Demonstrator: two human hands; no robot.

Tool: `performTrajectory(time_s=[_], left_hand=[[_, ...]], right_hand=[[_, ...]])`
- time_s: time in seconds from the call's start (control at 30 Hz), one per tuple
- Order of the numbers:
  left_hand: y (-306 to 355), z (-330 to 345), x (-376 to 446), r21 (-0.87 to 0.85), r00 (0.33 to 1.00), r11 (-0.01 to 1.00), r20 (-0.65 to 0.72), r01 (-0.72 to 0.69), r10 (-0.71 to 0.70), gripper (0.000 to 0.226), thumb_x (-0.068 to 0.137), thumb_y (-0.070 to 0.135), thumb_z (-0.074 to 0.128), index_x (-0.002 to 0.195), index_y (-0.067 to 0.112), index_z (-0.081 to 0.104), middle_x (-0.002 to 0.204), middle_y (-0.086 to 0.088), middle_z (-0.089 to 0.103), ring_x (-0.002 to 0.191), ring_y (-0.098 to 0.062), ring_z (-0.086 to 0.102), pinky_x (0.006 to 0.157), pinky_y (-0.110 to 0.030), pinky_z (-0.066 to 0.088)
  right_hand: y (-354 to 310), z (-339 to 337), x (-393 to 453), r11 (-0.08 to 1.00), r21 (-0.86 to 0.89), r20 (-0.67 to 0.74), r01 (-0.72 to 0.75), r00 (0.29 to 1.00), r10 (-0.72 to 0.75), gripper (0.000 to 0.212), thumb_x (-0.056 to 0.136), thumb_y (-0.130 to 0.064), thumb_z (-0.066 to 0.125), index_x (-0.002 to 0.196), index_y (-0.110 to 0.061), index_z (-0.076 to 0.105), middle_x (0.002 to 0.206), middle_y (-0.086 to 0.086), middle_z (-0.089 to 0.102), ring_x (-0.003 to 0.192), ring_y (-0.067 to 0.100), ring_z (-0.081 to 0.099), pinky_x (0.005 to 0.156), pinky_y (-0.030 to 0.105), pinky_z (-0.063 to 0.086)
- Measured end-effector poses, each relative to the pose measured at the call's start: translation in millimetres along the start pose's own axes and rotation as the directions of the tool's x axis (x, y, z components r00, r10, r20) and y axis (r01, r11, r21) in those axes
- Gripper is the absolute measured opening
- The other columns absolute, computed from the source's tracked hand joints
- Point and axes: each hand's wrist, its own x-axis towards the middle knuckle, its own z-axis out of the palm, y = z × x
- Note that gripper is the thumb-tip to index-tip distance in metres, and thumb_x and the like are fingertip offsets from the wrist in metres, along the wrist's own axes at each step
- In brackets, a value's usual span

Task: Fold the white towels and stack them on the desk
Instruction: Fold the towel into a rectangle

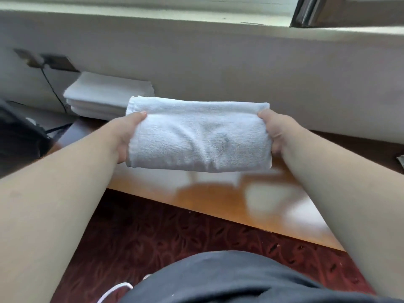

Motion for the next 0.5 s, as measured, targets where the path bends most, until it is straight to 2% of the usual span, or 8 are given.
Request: performTrajectory(time_s=[0.07,0.17,0.27,0.37,0.5], left_hand=[[2,-29,-3,-0.003,1.000,1.000,-0.015,0.008,-0.009,0.027,0.094,0.041,0.061,0.104,0.017,0.067,0.087,-0.003,0.077,0.070,-0.023,0.074,0.049,-0.033,0.056],[14,-76,5,0.010,1.000,1.000,-0.008,0.011,-0.011,0.029,0.093,0.041,0.063,0.104,0.015,0.068,0.089,-0.005,0.077,0.072,-0.025,0.074,0.056,-0.033,0.057],[28,-123,23,0.003,1.000,1.000,0.023,0.000,0.000,0.033,0.091,0.040,0.066,0.110,0.013,0.067,0.092,-0.007,0.077,0.078,-0.026,0.075,0.058,-0.034,0.058],[38,-165,47,0.020,0.999,1.000,0.038,0.000,-0.001,0.037,0.088,0.041,0.068,0.112,0.013,0.067,0.093,-0.006,0.077,0.080,-0.027,0.075,0.065,-0.037,0.058],[48,-203,72,0.136,0.995,0.987,0.043,0.084,-0.091,0.039,0.084,0.048,0.069,0.108,0.017,0.069,0.094,-0.004,0.077,0.083,-0.029,0.074,0.084,-0.046,0.056]], right_hand=[[3,27,-8,0.996,-0.061,0.024,0.066,0.998,-0.064,0.033,0.087,-0.024,0.055,0.119,-0.018,0.062,0.095,0.009,0.070,0.073,0.027,0.068,0.070,0.051,0.057],[7,70,-17,0.992,-0.076,0.055,0.104,0.993,-0.100,0.015,0.096,-0.025,0.051,0.106,-0.030,0.060,0.090,0.002,0.070,0.060,0.019,0.068,0.059,0.040,0.058],[13,117,-24,0.995,-0.072,0.022,0.069,0.997,-0.068,0.016,0.100,-0.035,0.050,0.115,-0.029,0.055,0.095,0.002,0.070,0.060,0.016,0.071,0.050,0.035,0.058],[22,162,-30,0.995,-0.094,-0.036,0.015,0.999,-0.019,0.025,0.099,-0.040,0.050,0.116,-0.024,0.059,0.100,0.003,0.071,0.073,0.022,0.072,0.060,0.037,0.060],[32,202,-32,0.995,-0.023,-0.040,-0.095,0.995,0.094,0.025,0.092,-0.038,0.052,0.096,-0.016,0.064,0.071,-0.001,0.073,0.057,0.023,0.071,0.051,0.037,0.056]])
